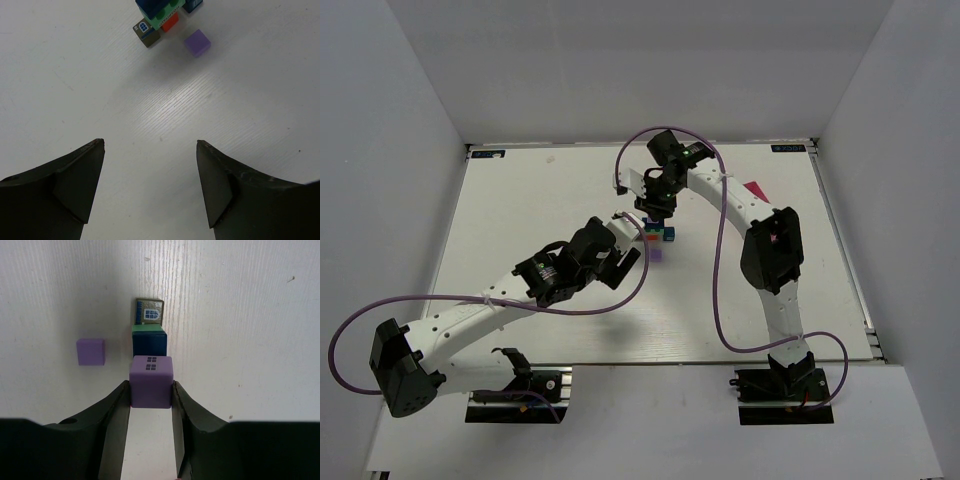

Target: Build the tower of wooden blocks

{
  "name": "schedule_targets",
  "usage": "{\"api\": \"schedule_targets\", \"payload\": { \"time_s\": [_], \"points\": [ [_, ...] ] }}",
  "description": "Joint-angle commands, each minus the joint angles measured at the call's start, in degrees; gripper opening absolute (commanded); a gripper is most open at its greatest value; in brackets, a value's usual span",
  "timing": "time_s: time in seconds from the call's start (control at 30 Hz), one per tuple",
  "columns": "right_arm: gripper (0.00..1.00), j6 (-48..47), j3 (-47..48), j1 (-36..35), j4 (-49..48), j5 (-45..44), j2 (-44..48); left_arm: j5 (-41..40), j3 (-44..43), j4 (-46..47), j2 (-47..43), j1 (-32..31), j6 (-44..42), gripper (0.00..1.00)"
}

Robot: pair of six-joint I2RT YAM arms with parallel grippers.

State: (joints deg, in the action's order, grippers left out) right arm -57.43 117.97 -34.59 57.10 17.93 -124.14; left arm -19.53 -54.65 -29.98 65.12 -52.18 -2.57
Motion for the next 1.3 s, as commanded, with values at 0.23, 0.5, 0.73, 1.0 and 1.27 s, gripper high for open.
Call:
{"api": "schedule_targets", "payload": {
  "time_s": [0.23, 0.5, 0.73, 1.0, 1.27],
  "points": [
    [0.16, -0.05, 2.44, -0.48, 0.38, -0.35, -0.84, 0.19, 0.16, 0.45, -2.02, 0.42, 0.11, 0.84],
    [0.18, 0.04, 2.61, -0.48, 0.29, -0.45, -1.02, 0.19, 0.16, 0.45, -2.02, 0.42, 0.11, 0.84],
    [0.2, -0.14, 2.44, -0.57, 0.12, -0.62, -1.2, 0.19, 0.16, 0.45, -2.02, 0.42, 0.11, 0.84],
    [0.21, -0.14, 2.44, -0.39, 0.03, -0.71, -1.55, 0.19, 0.16, 0.45, -2.02, 0.42, 0.11, 0.84],
    [0.28, -0.05, 2.35, -0.48, -0.06, -0.62, -1.55, 0.19, 0.16, 0.45, -2.02, 0.42, 0.11, 0.84]
  ]
}}
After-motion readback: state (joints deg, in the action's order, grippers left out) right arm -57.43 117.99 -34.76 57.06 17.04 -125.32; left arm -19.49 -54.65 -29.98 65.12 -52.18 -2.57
